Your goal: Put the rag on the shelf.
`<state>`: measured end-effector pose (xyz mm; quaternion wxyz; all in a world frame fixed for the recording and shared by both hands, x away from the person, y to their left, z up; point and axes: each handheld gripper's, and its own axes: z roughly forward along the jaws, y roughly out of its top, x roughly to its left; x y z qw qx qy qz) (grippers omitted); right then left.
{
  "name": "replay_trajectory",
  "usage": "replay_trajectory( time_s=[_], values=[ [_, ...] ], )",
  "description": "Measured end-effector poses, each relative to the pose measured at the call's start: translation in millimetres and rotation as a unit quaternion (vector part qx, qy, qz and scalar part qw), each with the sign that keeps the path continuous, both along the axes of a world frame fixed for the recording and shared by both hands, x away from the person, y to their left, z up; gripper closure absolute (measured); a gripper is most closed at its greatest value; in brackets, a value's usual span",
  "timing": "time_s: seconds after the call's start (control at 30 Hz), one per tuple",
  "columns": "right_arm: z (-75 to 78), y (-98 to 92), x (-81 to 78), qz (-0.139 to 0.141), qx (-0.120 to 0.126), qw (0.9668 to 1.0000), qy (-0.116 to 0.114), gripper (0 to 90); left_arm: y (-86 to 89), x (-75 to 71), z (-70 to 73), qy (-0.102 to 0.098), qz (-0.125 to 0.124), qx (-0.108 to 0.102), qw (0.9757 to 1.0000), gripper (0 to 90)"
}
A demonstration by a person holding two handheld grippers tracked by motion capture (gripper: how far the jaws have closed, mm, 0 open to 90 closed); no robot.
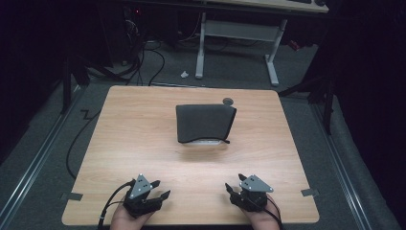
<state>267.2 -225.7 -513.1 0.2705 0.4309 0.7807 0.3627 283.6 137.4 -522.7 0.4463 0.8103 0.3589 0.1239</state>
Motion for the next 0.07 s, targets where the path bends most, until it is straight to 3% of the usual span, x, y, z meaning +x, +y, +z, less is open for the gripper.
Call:
replay_trajectory(
  time_s=[0.07],
  values=[
    [-0.8,-1.0,-0.3,-0.002,0.000,1.0000,0.000,40.5,3.2,-0.2,-0.2,-0.001,0.003,-0.002,1.0000,45.0]
  ],
)
